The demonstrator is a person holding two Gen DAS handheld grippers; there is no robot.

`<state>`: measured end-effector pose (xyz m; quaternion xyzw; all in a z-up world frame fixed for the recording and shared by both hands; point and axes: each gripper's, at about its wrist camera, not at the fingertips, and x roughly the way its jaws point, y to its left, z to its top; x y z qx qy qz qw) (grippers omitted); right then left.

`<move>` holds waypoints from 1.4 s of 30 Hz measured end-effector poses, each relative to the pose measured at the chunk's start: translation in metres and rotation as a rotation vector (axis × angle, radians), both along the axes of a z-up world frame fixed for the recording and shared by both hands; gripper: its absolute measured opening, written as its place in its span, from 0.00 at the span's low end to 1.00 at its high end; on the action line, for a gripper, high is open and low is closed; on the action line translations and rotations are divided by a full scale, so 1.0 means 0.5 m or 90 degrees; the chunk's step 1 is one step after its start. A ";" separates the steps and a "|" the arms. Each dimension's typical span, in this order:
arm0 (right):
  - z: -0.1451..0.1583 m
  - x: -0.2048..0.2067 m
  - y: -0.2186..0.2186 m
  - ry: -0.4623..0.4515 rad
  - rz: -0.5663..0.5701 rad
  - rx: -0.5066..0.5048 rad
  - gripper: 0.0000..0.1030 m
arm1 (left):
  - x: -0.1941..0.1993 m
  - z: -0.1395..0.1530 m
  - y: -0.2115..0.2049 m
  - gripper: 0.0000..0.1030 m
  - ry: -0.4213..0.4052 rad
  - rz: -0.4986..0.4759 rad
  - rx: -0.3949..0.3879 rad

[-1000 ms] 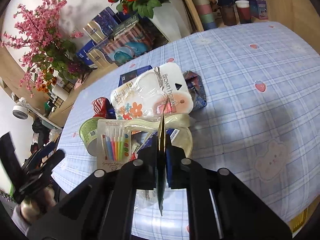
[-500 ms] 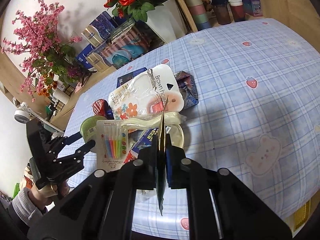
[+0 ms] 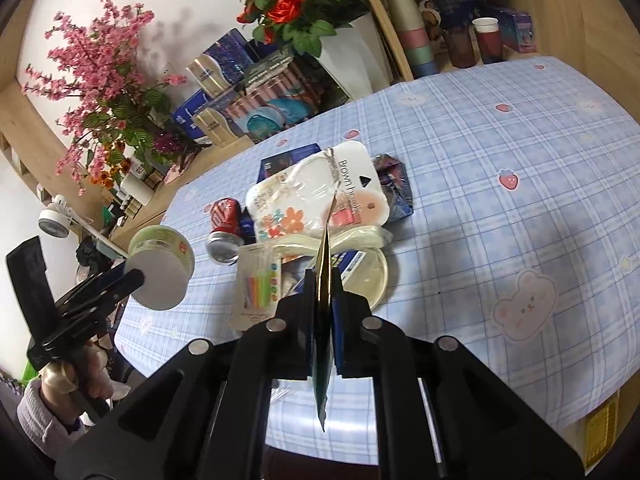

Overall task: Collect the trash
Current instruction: 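Carry both items over the brown bin and open both tools to drop them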

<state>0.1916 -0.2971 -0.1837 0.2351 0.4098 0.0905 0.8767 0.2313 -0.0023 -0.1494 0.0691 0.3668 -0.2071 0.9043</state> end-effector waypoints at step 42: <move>-0.020 -0.337 0.146 0.044 0.123 -0.045 0.11 | -0.404 -0.047 0.070 0.88 0.072 0.170 -0.143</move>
